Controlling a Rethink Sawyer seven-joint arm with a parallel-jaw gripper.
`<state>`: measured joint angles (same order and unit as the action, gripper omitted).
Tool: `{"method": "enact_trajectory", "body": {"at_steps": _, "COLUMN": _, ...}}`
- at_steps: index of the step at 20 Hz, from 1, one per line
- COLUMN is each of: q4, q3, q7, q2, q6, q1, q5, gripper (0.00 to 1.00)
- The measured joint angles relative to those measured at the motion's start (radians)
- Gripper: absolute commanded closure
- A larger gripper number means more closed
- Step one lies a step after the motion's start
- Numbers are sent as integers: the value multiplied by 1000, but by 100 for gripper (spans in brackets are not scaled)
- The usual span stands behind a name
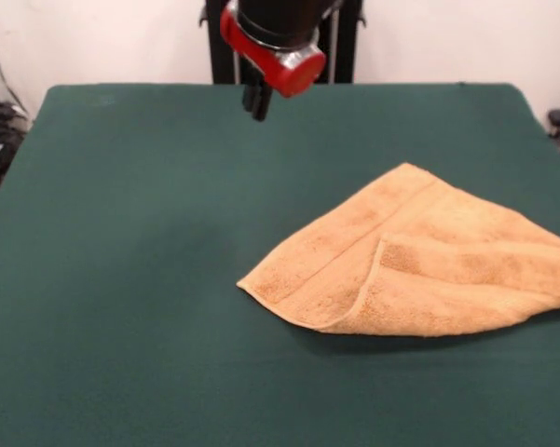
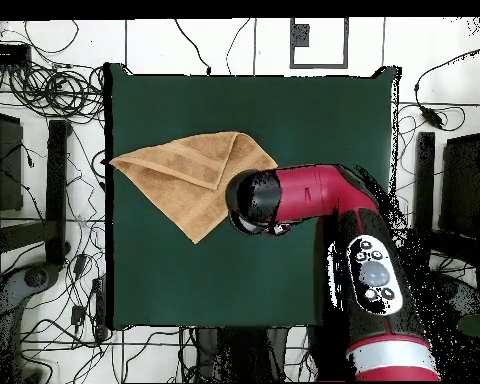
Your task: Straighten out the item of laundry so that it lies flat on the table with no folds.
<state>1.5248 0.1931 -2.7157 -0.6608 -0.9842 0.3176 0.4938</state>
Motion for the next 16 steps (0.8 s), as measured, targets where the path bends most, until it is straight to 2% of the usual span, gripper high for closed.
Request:
{"method": "enact_trajectory", "body": {"at_steps": 3, "q4": 3, "q3": 4, "q7": 10, "q2": -9, "q6": 33, "q1": 16, "q5": 5, "gripper": 100}}
{"method": "enact_trajectory", "body": {"at_steps": 12, "q4": 66, "q3": 6, "q7": 10, "q2": -7, "q6": 261, "q1": 21, "q5": 36, "gripper": 100}}
{"method": "enact_trajectory", "body": {"at_steps": 16, "q4": 95, "q3": 6, "q7": 10, "q2": -5, "q6": 322, "q1": 16, "q5": 54, "gripper": 100}}
